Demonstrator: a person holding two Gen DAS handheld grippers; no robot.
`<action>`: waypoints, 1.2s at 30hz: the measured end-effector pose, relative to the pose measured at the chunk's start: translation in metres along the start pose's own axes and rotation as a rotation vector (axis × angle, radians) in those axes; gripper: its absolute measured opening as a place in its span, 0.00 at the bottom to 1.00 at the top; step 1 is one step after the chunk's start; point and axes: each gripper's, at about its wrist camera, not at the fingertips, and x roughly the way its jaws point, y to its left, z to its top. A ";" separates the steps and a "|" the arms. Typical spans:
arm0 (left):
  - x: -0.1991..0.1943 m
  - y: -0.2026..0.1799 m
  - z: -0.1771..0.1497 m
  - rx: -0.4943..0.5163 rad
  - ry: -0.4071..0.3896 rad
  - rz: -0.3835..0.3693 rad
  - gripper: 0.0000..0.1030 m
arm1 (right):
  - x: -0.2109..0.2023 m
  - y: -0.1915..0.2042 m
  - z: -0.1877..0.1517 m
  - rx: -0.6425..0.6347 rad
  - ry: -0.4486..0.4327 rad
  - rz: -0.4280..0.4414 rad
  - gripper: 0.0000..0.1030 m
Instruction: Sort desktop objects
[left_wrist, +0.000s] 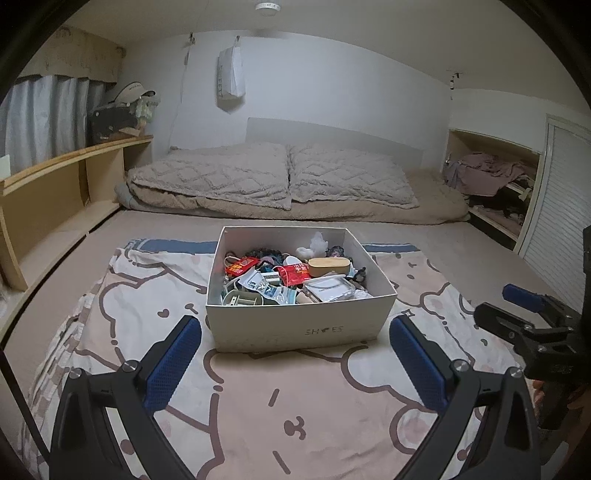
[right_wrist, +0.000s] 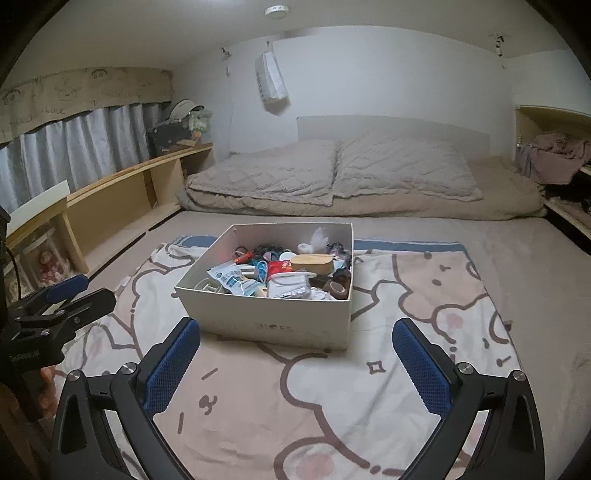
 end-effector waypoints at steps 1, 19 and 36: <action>-0.002 0.000 -0.001 0.001 -0.002 0.002 1.00 | -0.004 0.000 -0.002 0.002 -0.002 -0.002 1.00; -0.027 -0.009 -0.021 0.035 0.011 0.024 1.00 | -0.053 0.004 -0.028 -0.011 -0.034 -0.068 1.00; -0.044 -0.019 -0.027 0.071 -0.006 0.039 1.00 | -0.065 -0.001 -0.036 -0.025 -0.042 -0.093 1.00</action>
